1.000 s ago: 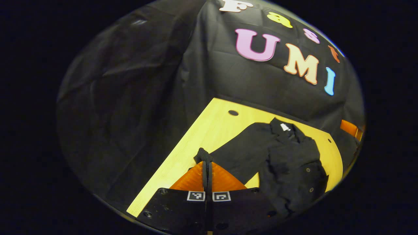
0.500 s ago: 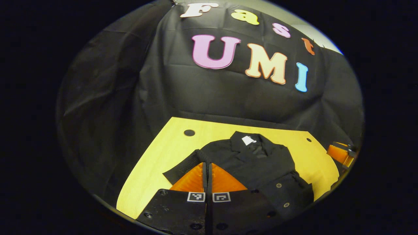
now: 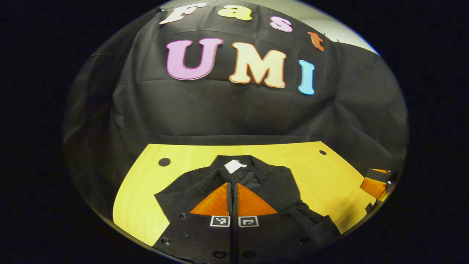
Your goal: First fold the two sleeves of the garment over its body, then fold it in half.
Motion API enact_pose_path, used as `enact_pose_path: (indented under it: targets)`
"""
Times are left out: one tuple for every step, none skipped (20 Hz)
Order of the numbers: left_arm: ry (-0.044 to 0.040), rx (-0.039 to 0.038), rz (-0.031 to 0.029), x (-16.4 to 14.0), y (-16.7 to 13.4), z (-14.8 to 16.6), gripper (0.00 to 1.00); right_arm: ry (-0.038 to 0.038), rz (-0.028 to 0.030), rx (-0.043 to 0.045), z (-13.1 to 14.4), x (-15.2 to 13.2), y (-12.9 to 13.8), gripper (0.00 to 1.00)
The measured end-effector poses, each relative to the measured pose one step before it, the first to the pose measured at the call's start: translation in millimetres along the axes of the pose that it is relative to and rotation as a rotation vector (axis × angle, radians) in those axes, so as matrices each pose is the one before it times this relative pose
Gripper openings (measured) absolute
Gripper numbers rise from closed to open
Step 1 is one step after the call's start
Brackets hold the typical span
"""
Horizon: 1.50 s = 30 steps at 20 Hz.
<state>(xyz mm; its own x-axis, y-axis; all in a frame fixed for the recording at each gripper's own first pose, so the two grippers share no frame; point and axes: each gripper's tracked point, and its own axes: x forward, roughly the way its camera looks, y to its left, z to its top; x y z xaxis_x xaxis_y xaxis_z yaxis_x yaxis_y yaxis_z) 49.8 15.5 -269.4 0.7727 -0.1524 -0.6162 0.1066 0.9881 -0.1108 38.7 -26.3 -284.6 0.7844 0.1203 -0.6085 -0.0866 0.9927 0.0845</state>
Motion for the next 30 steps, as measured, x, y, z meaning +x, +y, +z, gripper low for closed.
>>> enact_pose_path:
  targets:
    - [0.00282,0.0085,-0.01925,6.92,-13.99,1.34,0.0,0.00363,-0.0075,0.00318,-2.38,-2.45,-7.64,0.97]
    - [0.00236,0.00713,-0.01967,7.55,-12.09,0.54,0.0,0.00482,-0.00872,0.00297,-1.7,-1.51,-7.94,0.97]
    - [0.00582,0.0081,-0.01634,7.16,-12.21,0.39,0.0,0.00561,-0.00708,0.00203,-2.87,-1.27,-6.72,0.97]
    - [0.00649,0.00807,-0.01584,6.51,-10.91,-0.3,0.0,0.00549,-0.00788,0.00364,-2.22,-0.51,-7.15,0.97]
    - [0.00271,0.0094,-0.01286,6.26,-10.64,0.64,0.0,0.00407,-0.00797,0.00626,-1.45,-2.21,-6.83,0.97]
    - [0.00296,0.00932,-0.01179,6.58,-7.94,0.99,0.0,0.00329,-0.00691,0.00796,-0.45,-1.37,-7.06,0.97]
    - [0.00247,0.00811,-0.00918,5.43,-8.41,0.71,0.0,0.00249,-0.00632,0.00612,-1.8,-0.59,-5.57,0.97]
    - [0.00713,0.00412,-0.00511,6.4,-5.84,0.84,0.0,0.0021,-0.00539,0.00409,-0.04,-0.15,-5.17,0.97]
    - [0.01455,0.00186,-0.00254,7.2,-6.47,-0.74,0.0,0.0047,-0.00277,0.00328,-0.81,0.27,-4.1,0.97]
    - [0.0162,0.00364,0.00126,4.4,-4.43,-2.27,0.0,-0.00094,-0.00052,0.0022,1.53,-1.43,-4.03,0.97]
    - [0.0155,0.00502,0.00142,3.59,-4.69,-3.55,0.0,-0.00099,-0.00136,-0.00065,0.37,-1.86,-3.23,0.97]
    - [0.0091,0.00589,0.00398,2.83,-3.79,-1.46,0.0,-0.00084,-0.00251,-0.00008,-0.15,-0.29,-4.42,0.97]
    - [0.00279,0.00617,0.00701,2.22,-2.37,0.81,0.0,0.00223,0.00063,0.00355,-1.94,-1.1,-2.82,0.97]
    - [0.00417,0.01018,0.01285,2.38,-1.3,-0.24,0.0,0.00241,0.00419,0.00633,0.1,-0.48,-1.95,0.97]
    - [-0.0004,0.00953,0.01769,0.8,-0.07,0.37,0.0,0.00218,0.00652,0.00672,-0.71,0.14,-0.55,0.97]
    - [-0.01992,0.00641,0.04449,-0.8,5.75,5.1,0.0,-0.00228,0.01089,0.00401,0.22,0.9,0.68,0.97]
    - [-0.04237,-0.00281,0.05769,-0.95,8.58,9.01,0.0,-0.00369,0.01173,-0.00069,0.58,0.89,0.24,0.98]
    - [-0.02672,-0.03028,-0.0049,-7.97,-3.22,8.93,0.03,-0.00446,0.01415,-0.00276,1.85,1.34,0.95,0.98]
    - [-0.02865,-0.02879,-0.00183,-4.9,-1.36,9.07,0.52,-0.00226,0.01407,-0.00314,-0.08,-0.59,1.39,0.98]
    - [-0.01995,-0.00726,0.01265,-17.56,6.37,3.24,1.0,-0.00058,0.01698,-0.00225,0.63,0.7,2.5,0.98]
    - [-0.01767,0.00676,0.02851,-9.56,6.59,-0.65,0.89,0.00285,0.0195,-0.00286,-1.52,0.93,2.49,0.98]
    - [-0.01232,0.00445,0.01787,-13.21,8.38,3.33,1.0,0.0007,0.01908,-0.00488,-0.17,0.34,2.61,0.98]
    - [-0.00832,0.00356,0.02292,-15.78,9.31,1.49,0.96,0.00468,0.01709,-0.00705,-2.12,-0.68,3.79,0.98]
    - [-0.0121,-0.00155,0.01458,-13.75,10.04,0.44,0.96,0.00616,0.01348,-0.00818,-2.73,-0.37,2.86,0.98]
    - [0.00455,-0.003,0.01022,-14.46,9.61,-4.28,0.96,0.00522,0.00878,-0.00493,-3.55,-1.83,4.03,0.98]
    - [0.00291,-0.00508,0.00855,-14.37,9.65,-6.42,0.96,0.00102,0.00822,-0.00098,-1.66,-2.54,4.91,0.98]
    - [0.00579,-0.00404,0.00862,-15.24,10.83,-6.88,0.96,0.00159,0.00564,-0.00033,-4.41,-3.46,5.31,0.98]
    - [0.00855,0.00373,0.01868,-13.49,13.69,-8.75,0.96,0.00772,0.00198,-0.00066,-5.91,-1.91,5.06,1.0]
    - [0.01036,0.0068,0.02937,-11.73,16.09,-9.48,0.96,0.01372,-0.0001,0.0009,-8.05,-1.79,4.91,0.98]
    - [0.02061,0.00594,0.02338,-11.11,13.31,-11.9,0.95,0.01719,-0.00118,0.00287,-8.51,-2.96,5.95,0.98]
